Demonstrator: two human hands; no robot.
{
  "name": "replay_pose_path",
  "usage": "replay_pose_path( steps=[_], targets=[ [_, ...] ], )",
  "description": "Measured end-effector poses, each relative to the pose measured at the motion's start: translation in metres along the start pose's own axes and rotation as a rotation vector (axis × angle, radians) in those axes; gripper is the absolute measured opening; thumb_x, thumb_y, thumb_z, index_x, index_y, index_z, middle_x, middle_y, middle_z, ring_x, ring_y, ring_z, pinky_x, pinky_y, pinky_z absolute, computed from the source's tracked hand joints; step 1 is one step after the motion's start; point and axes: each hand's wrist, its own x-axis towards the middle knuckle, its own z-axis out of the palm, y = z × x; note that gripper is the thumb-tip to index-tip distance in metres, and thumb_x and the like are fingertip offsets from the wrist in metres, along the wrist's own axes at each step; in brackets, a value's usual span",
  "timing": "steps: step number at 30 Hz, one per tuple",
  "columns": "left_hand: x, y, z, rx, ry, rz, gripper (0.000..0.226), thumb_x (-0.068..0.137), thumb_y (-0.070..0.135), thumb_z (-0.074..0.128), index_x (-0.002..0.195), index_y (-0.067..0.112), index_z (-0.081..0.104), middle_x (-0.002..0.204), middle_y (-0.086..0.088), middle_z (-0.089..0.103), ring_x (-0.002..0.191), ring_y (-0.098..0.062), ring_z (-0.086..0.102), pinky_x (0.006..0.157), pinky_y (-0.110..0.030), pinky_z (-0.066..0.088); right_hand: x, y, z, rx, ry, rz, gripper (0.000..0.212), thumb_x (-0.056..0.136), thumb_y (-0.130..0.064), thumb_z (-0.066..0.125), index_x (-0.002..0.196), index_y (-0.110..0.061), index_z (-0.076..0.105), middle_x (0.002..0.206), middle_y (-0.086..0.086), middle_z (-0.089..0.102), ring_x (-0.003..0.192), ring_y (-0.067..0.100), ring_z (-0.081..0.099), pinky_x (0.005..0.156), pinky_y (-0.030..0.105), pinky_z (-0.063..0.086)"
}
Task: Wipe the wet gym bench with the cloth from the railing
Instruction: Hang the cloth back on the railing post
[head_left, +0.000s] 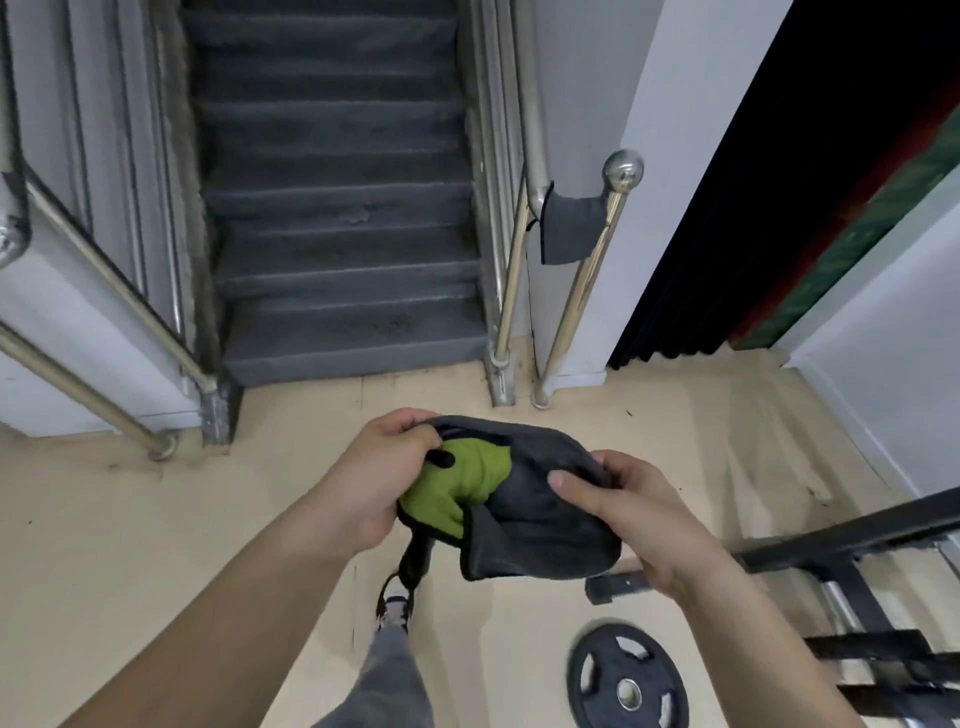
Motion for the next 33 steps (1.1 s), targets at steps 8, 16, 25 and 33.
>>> replay_pose_path(
  steps=[8, 16, 25, 33],
  targets=[
    [0.146, 0.117, 0.052, 0.161, -0.267, 0.128, 0.021, 0.084, 0.025, 0.079, 0.104, 0.028, 0.074, 0.098, 0.0, 0.079, 0.095, -0.02, 0.075, 0.086, -0.041, 0.061, 0.126, -0.091, 0.046, 0.268, -0.092, -0.1, 0.065, 0.066, -0.013, 0.093, 0.124, -0.012, 0.065, 0.109, 0.012, 0.08, 0.1, 0.026, 0.077, 0.082, 0.038, 0.063],
    [0.242, 0.207, 0.136, 0.374, -0.6, 0.285, 0.032, 0.089, 0.024, 0.076, 0.119, 0.033, 0.069, 0.108, 0.013, 0.077, 0.104, -0.006, 0.071, 0.094, -0.032, 0.057, 0.225, -0.137, -0.027, 0.811, 0.216, -0.087, 0.031, 0.102, -0.02, 0.062, 0.126, -0.003, 0.071, 0.132, 0.027, 0.069, 0.127, 0.041, 0.065, 0.114, 0.056, 0.046],
    [0.343, 0.258, 0.215, 0.935, -0.914, 0.531, 0.096, 0.087, 0.021, 0.072, 0.141, 0.075, 0.015, 0.127, 0.021, 0.042, 0.119, 0.002, 0.051, 0.098, -0.015, 0.044, 0.349, -0.197, -0.124, 1.101, 0.184, -0.037, 0.037, 0.103, -0.027, 0.057, 0.135, -0.011, 0.069, 0.124, 0.013, 0.072, 0.113, 0.027, 0.071, 0.093, 0.043, 0.059],
    [0.431, 0.287, 0.252, 0.887, -0.83, 0.678, 0.064, 0.086, 0.033, 0.07, 0.14, 0.058, 0.046, 0.133, 0.027, 0.047, 0.122, 0.001, 0.051, 0.109, -0.03, 0.044, 0.407, -0.241, -0.157, 1.152, 0.114, -0.025, 0.062, 0.101, -0.059, 0.047, 0.131, -0.011, 0.073, 0.133, 0.02, 0.071, 0.116, 0.035, 0.072, 0.107, 0.052, 0.049]
  ],
)
